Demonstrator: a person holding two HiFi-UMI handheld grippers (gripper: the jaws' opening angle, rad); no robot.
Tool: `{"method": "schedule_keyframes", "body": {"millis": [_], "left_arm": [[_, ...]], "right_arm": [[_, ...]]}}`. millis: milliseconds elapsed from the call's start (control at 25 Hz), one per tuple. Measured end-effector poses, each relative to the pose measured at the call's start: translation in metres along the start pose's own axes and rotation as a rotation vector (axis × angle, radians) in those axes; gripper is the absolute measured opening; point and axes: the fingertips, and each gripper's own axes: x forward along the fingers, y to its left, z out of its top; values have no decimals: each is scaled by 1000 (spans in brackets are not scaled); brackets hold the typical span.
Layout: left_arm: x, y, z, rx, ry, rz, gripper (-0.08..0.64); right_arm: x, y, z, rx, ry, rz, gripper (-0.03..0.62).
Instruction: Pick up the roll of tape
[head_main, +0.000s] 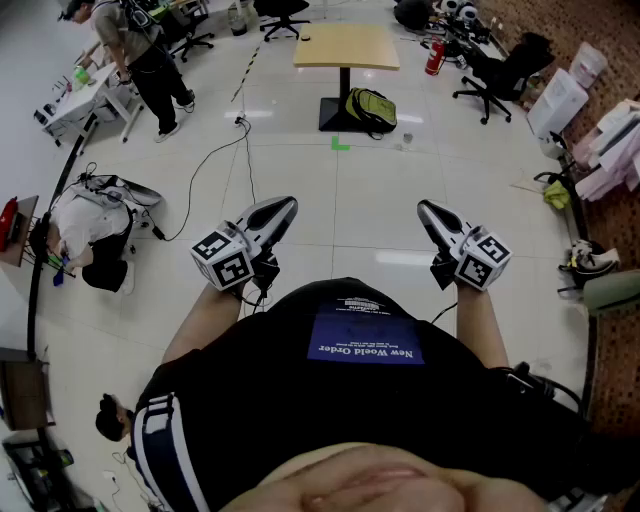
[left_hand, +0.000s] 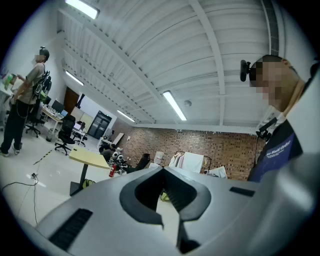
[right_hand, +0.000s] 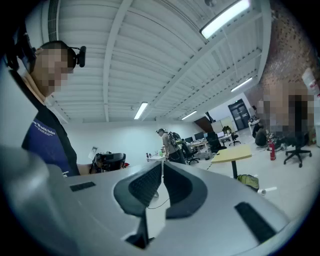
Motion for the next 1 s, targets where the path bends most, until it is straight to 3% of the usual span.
{"method": "schedule_keyframes", "body": {"millis": [320, 600, 800, 1000], "left_arm": [[54, -30, -15, -8, 7, 24, 6], [94, -44, -39, -14, 63, 24, 6], [95, -21, -39, -22, 73, 13, 6], [85, 39, -25, -41, 54, -6, 6]], "right_arm": [[-53, -43, 11, 18, -21, -9, -6], [-77, -80, 8, 44, -22, -8, -5], [-50, -91, 1, 55, -10, 0, -6], [13, -94, -1, 41, 20, 4, -6]]}}
